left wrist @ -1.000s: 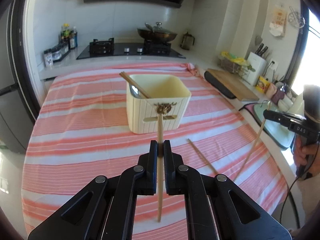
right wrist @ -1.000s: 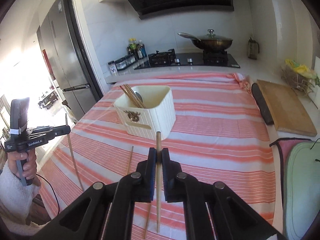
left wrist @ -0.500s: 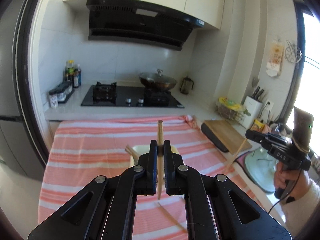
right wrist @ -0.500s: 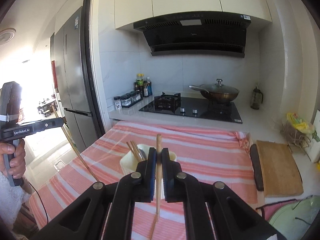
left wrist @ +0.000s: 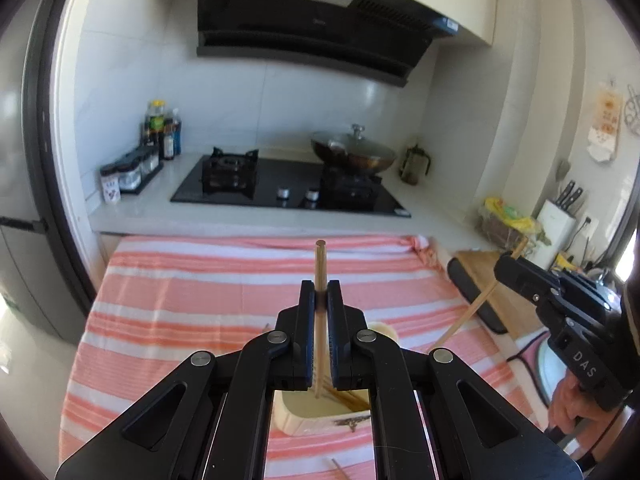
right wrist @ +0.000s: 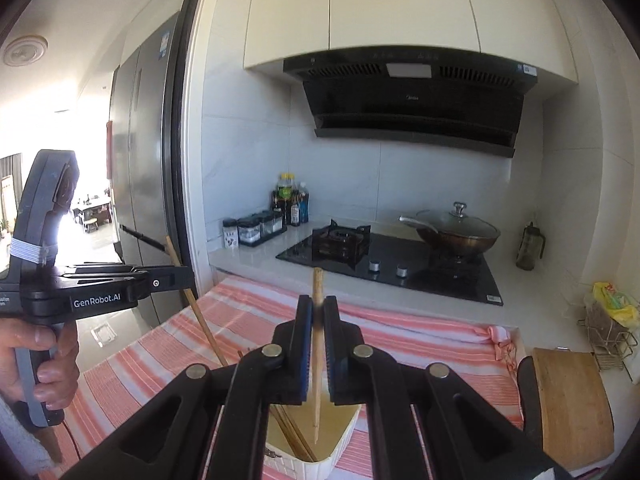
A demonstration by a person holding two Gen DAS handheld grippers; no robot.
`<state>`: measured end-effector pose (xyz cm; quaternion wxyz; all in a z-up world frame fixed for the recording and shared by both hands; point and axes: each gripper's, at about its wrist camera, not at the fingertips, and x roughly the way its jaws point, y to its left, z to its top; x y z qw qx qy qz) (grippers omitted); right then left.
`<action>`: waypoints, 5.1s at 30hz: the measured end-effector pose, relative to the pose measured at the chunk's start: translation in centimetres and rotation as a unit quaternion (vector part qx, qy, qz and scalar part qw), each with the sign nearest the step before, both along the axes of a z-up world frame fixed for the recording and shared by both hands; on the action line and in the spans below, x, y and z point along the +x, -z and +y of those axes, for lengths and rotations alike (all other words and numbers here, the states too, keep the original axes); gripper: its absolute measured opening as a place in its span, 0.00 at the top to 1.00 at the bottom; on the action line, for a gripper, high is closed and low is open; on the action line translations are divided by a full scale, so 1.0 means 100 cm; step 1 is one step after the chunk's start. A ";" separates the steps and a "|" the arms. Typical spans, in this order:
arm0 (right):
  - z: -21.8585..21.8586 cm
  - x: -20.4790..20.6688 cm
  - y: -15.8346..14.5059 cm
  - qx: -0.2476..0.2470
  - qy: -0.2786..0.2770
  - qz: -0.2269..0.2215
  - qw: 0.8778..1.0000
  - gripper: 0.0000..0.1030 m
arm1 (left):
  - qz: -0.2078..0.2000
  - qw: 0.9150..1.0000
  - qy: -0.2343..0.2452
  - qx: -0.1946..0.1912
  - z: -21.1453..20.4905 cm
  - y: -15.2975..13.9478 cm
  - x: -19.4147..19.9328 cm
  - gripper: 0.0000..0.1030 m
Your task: Organize utensils
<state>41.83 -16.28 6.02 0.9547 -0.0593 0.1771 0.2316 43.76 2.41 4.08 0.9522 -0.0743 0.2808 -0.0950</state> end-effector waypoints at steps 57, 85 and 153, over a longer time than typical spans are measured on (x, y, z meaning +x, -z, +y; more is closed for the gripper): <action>-0.142 -0.153 0.273 -0.069 0.148 0.255 0.953 0.46 | 0.169 0.984 -0.022 0.058 -0.027 0.249 -0.144 0.07; -0.142 -0.153 0.274 -0.065 0.148 0.256 0.953 0.46 | 0.170 0.984 -0.021 0.057 -0.027 0.249 -0.143 0.05; -0.095 -0.151 0.239 0.006 0.056 0.294 0.954 0.46 | 0.197 0.978 -0.005 0.069 -0.022 0.241 -0.180 0.93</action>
